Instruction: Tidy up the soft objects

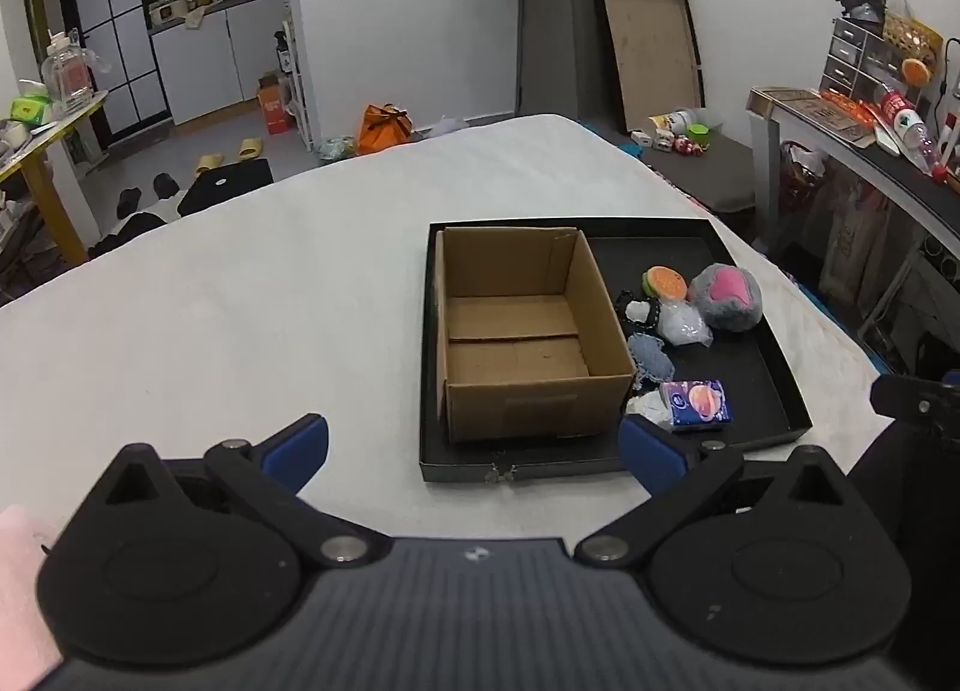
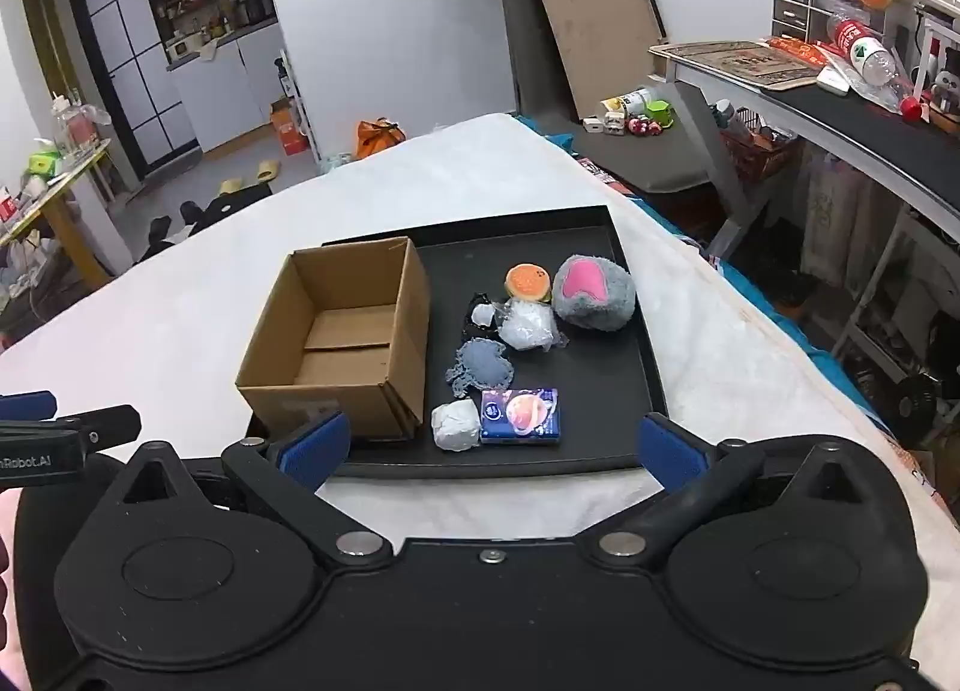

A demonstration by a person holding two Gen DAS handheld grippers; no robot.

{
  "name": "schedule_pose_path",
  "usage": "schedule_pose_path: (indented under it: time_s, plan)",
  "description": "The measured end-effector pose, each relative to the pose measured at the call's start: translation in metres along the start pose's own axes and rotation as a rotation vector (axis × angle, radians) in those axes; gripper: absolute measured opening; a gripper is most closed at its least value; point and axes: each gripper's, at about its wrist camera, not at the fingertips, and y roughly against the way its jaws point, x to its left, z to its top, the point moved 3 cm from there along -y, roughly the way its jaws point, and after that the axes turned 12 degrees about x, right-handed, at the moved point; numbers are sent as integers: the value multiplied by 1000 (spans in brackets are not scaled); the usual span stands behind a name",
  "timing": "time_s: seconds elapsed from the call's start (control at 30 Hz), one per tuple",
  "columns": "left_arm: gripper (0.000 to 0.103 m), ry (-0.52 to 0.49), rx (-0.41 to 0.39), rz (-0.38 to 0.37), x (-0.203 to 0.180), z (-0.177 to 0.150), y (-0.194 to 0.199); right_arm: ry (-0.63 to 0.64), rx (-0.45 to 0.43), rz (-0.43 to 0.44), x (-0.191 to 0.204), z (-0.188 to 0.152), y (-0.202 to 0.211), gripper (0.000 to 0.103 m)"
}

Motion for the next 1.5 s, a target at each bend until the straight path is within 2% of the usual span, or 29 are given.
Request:
schedule_pose_path:
  time_s: [0.17,0.2,0.37,0.7,0.87,1.1,1.4,1.5]
  plan:
    - [102,-2,-13,-26,4,3,2,-4,9,-17,-3,1,1,103]
    - [102,-18,3,15,-2,1,-1,-3,-2,-14,-3,0,1,103]
    - [102,-11,-3,10,-6,2,0,10,2,-26,4,0,0,103]
    - [102,15,1,-46,-3,1,2,17,7,-16,1,2,3,103]
    - [102,-5,-2,-61,-5,2,7,29,5,-29,2,3,2,103]
    - [102,8,0,-53,-3,3,8,41,13,-41,4,0,0,103]
    - [102,4,-4,-48,-1,4,11,21,25,-10,3,-1,1,103]
    - [102,7,-3,-47,-1,5,11,25,3,-40,3,-2,2,103]
